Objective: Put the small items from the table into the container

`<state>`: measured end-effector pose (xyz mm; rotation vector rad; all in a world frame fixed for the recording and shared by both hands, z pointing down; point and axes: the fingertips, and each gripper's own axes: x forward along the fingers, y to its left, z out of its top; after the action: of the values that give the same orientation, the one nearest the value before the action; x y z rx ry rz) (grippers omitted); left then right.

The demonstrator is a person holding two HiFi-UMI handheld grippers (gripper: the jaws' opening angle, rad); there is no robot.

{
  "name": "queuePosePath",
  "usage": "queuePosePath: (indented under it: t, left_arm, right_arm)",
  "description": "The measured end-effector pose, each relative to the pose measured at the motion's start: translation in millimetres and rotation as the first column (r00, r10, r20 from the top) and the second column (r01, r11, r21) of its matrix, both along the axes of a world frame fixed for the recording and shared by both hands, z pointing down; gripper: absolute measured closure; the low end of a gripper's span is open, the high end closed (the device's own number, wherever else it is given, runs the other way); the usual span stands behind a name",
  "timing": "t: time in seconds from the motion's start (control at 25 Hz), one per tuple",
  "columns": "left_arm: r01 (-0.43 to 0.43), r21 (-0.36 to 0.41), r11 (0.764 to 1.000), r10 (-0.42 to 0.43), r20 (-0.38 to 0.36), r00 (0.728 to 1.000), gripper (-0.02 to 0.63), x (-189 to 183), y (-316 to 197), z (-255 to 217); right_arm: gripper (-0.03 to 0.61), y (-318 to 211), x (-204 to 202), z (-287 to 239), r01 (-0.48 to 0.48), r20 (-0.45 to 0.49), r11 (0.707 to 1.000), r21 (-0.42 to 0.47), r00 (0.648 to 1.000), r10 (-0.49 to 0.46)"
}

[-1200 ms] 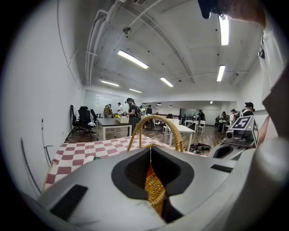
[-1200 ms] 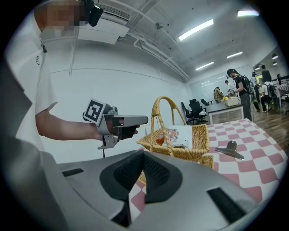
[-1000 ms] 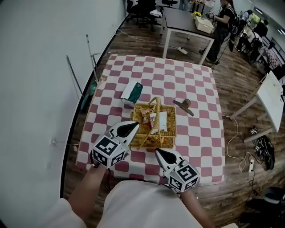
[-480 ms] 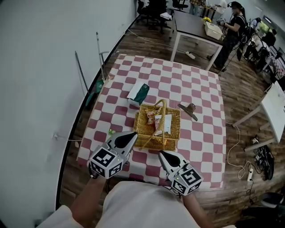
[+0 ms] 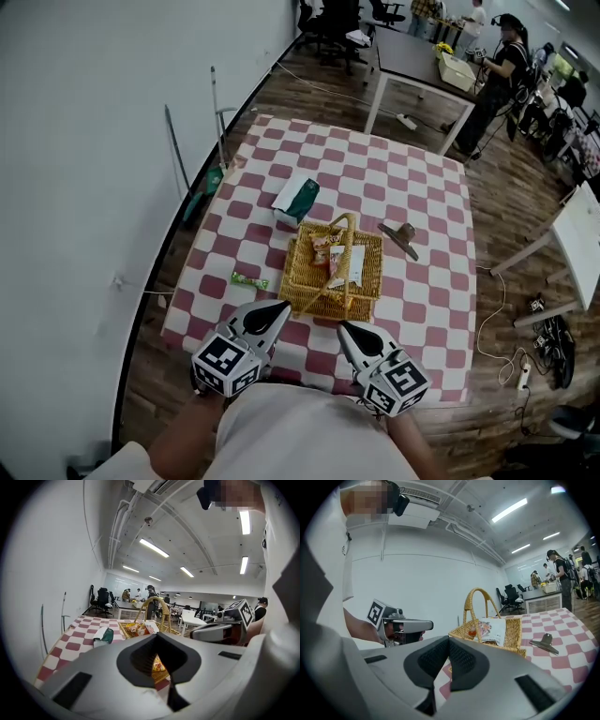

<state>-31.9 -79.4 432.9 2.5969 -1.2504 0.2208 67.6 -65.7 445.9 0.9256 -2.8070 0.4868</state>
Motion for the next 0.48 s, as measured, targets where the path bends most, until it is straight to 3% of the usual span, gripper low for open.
queuePosePath:
  t: [0.48]
  left_arm:
    - [0.046, -0.002, 0.999, -0.046, 0.013, 0.999, 0.624, -22, 4, 7]
  right_arm:
    - [0.571, 0, -3, -6, 0.000, 0.005, 1.000, 0.005, 1.000, 0.000]
